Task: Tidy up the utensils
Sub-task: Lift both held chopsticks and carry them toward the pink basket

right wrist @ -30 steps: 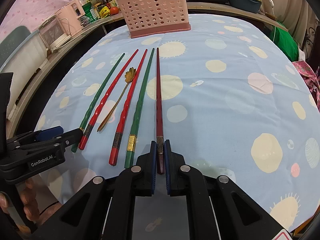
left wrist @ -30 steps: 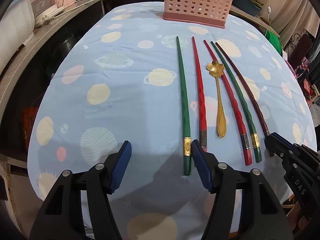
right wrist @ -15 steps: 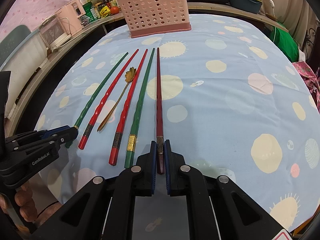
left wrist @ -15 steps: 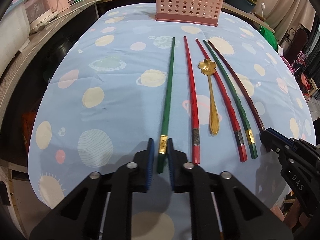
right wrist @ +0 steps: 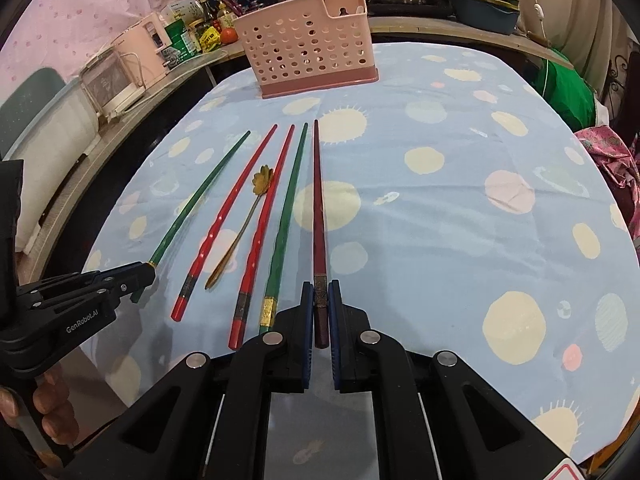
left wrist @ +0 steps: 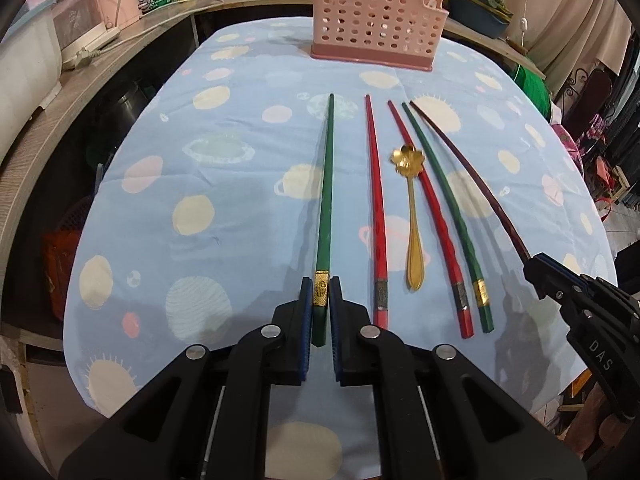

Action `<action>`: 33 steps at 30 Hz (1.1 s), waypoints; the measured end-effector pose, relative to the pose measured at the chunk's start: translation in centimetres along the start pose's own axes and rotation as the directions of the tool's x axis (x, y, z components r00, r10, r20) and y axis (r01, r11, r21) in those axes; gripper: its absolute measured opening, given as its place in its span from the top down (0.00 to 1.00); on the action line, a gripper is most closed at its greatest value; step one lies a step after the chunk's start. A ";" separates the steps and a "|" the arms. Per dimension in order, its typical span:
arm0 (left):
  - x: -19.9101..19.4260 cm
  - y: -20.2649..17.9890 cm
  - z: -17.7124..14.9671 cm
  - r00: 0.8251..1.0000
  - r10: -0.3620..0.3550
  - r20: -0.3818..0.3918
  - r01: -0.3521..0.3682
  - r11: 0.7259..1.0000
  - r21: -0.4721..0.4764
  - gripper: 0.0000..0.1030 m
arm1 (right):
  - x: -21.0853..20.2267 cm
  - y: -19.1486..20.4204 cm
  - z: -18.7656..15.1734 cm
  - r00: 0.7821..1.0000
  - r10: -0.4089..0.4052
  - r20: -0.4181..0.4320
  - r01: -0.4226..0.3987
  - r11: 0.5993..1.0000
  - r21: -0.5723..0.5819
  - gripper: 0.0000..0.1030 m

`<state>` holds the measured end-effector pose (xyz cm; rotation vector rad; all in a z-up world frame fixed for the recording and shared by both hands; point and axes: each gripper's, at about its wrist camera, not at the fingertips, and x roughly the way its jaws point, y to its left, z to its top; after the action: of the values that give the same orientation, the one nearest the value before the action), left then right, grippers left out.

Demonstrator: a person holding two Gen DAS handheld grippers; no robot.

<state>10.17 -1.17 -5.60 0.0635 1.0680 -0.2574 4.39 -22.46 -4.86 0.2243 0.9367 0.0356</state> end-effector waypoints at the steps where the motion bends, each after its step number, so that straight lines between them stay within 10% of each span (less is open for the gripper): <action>1: -0.3 0.1 0.3 1.000 -0.003 0.007 0.003 1.000 -0.003 0.92 | -0.3 -0.1 0.3 1.000 0.002 0.009 -0.002 1.000 0.003 0.93; 21: -6.4 1.8 8.4 0.979 -0.018 0.204 0.032 0.997 -0.069 0.93 | -5.7 -2.9 9.3 0.978 0.015 0.209 -0.030 0.997 0.070 0.99; 33: -6.0 2.2 8.0 0.983 -0.021 0.183 0.037 0.996 -0.085 0.93 | 0.4 -1.4 4.4 0.999 0.041 -0.017 -0.041 0.999 0.011 0.86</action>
<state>14.80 0.62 3.30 -0.0546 0.8974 -0.2374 8.04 -24.56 -2.92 0.2539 0.9494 0.0704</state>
